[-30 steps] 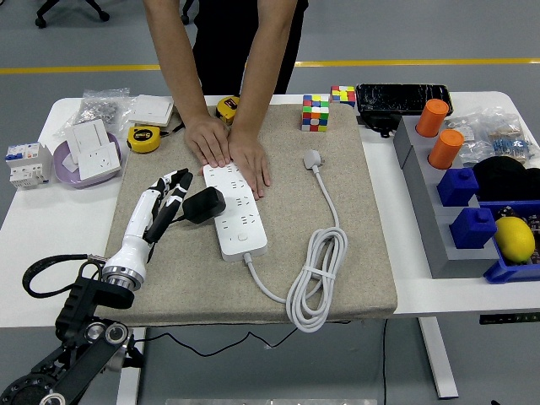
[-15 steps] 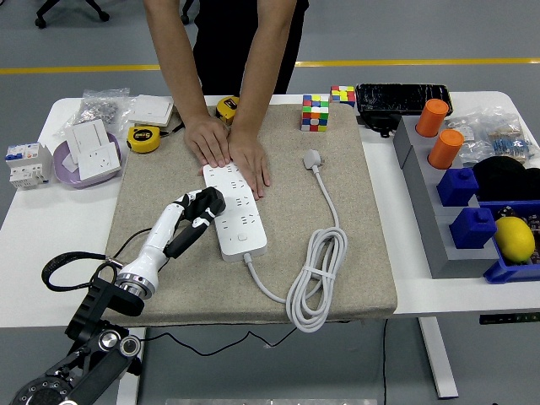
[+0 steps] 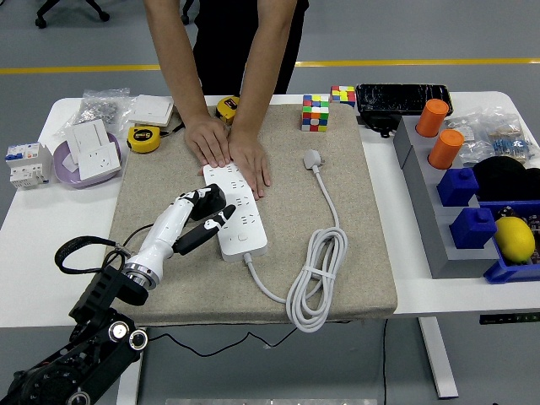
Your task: Pick up the plug,place it near the board,insert it into the board,press the button
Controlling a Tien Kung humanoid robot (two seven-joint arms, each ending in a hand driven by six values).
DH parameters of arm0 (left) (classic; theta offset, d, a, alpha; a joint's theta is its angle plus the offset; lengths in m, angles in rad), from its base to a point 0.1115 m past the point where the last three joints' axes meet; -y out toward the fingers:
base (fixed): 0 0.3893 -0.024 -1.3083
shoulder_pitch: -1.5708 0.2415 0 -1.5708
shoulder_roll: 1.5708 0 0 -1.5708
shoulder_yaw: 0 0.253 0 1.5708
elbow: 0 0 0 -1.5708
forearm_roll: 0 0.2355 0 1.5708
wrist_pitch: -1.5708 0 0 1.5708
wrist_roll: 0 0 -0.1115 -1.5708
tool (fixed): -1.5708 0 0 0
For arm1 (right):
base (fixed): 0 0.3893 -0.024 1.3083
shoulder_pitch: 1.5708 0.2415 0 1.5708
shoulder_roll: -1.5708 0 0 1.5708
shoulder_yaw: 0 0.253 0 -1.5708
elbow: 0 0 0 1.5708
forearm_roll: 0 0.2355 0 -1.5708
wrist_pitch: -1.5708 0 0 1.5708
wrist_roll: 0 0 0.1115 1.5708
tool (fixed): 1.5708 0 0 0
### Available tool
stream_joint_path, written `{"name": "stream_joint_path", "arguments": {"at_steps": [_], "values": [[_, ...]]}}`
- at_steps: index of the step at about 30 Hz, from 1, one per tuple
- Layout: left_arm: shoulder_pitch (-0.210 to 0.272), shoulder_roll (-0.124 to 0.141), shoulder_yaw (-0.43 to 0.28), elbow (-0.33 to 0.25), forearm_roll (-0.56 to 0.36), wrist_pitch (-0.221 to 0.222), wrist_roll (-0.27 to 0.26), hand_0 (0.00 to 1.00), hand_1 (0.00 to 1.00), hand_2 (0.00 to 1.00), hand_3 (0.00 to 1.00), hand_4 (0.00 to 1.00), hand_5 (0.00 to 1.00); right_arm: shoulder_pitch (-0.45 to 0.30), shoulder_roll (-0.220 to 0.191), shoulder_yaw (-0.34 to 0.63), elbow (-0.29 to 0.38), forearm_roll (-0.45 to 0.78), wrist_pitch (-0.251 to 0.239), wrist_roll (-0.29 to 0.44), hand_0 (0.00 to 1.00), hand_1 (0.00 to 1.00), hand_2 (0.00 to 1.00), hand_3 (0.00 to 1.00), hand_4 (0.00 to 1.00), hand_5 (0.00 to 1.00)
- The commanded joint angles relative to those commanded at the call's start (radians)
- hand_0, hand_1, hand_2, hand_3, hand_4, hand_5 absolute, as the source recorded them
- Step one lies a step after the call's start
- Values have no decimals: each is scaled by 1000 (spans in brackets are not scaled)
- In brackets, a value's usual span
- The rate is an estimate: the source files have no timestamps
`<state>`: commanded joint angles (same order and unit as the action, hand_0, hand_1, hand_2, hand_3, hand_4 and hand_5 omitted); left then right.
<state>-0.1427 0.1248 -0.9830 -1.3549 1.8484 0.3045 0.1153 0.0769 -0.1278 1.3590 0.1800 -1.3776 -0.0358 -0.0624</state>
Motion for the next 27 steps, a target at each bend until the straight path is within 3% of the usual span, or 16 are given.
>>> {"name": "stream_joint_path", "arguments": {"at_steps": [15, 22, 27], "values": [[-13, 1, 21, -8, 139, -3, 32, 998, 980, 900, 875, 897, 998, 8, -5, -7, 0, 15, -2, 2, 799, 716, 720, 763, 998, 944], [-13, 1, -4, -34, 307, 14, 84, 998, 998, 945, 893, 903, 998, 7, -4, 1, 0, 8, -1, 1, 798, 716, 720, 764, 998, 944], [-12, 5, -5, -25, 346, -4, 107, 998, 998, 954, 899, 902, 998, 8, -4, -4, 0, 15, -2, 3, 798, 716, 720, 763, 998, 944]]}}
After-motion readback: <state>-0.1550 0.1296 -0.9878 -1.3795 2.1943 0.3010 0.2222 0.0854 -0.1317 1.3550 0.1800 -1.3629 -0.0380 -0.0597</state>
